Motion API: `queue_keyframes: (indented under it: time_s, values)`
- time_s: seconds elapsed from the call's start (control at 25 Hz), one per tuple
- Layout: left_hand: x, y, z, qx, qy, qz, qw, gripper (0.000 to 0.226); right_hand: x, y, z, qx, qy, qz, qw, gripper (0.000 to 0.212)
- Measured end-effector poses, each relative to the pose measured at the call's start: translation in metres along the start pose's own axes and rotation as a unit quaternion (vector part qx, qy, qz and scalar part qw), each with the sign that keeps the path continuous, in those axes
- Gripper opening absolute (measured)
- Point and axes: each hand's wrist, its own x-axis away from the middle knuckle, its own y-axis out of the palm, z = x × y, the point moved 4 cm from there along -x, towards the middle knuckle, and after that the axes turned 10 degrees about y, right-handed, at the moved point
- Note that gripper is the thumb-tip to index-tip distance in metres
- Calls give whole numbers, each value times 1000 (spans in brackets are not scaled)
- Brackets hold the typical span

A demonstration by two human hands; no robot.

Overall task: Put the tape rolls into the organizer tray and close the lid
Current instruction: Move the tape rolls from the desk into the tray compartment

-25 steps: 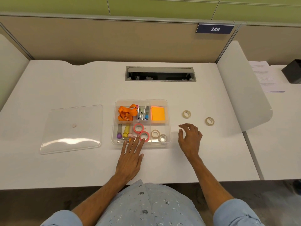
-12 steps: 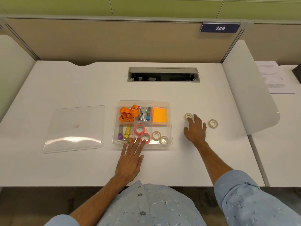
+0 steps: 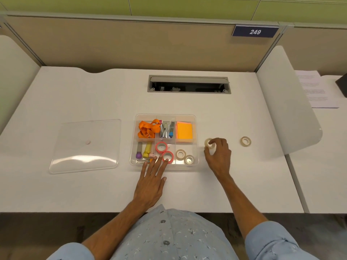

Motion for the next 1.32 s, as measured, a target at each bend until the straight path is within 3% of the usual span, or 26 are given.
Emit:
queue_keyframes:
  time_s: [0.12, 0.28, 0.44, 0.68, 0.96, 1.12, 1.32]
  values:
    - [0, 0, 0, -1, 1, -3, 1000, 66, 14, 6, -17, -38, -81, -42, 995, 47]
    - [1, 0, 0, -2, 4, -4, 1000, 66, 29, 23, -27, 137, -185, -98, 968, 47]
    - [1, 0, 0, 0, 2, -7, 1000, 66, 36, 27, -23, 179, -194, -108, 959, 48]
    - [1, -1, 2, 4, 5, 10, 1000, 65, 20, 0, -5, 92, -126, -38, 987, 47]
    - [0, -1, 4, 0, -2, 15, 1000, 65, -27, -42, 48, 141, 91, -8, 986, 65]
    - [0, 1, 5, -9, -5, 17, 1000, 65, -39, -55, 70, 185, 131, -30, 974, 73]
    - [-1, 2, 8, -8, -15, 25, 1000, 66, -26, -49, 70, 209, 101, -11, 973, 57]
